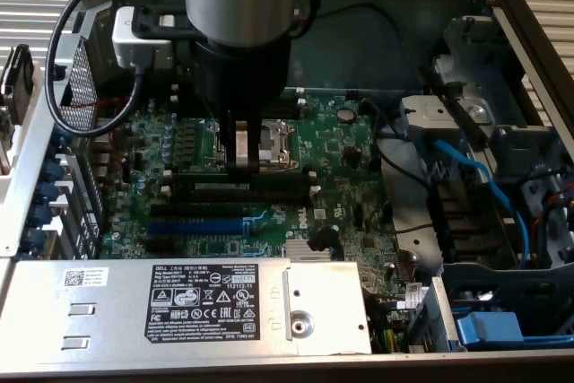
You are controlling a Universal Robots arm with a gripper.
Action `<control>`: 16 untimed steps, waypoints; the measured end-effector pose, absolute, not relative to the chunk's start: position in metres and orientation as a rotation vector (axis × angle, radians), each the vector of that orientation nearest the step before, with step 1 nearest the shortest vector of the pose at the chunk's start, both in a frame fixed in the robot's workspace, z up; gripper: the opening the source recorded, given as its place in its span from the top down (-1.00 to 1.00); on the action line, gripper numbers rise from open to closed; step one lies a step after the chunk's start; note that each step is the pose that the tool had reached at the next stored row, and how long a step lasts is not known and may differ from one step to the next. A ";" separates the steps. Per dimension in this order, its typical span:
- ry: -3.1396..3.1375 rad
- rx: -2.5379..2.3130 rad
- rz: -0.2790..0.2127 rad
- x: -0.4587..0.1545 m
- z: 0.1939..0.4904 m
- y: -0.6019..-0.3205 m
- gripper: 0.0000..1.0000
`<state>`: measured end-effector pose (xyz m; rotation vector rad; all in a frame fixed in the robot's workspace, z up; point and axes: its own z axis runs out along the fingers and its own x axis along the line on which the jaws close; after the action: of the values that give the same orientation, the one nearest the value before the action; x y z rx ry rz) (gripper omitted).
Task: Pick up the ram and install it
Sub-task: 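Insert the ram into the slot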
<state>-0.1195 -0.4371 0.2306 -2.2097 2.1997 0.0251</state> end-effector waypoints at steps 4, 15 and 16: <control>2.200 -2.210 0.025 -0.119 0.230 -0.437 0.76; 2.200 -2.210 0.025 -0.119 0.230 -0.437 0.76; 2.200 -2.210 0.025 -0.119 0.230 -0.437 0.76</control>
<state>-0.1195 -0.4371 0.2299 -2.2097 2.1996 0.0250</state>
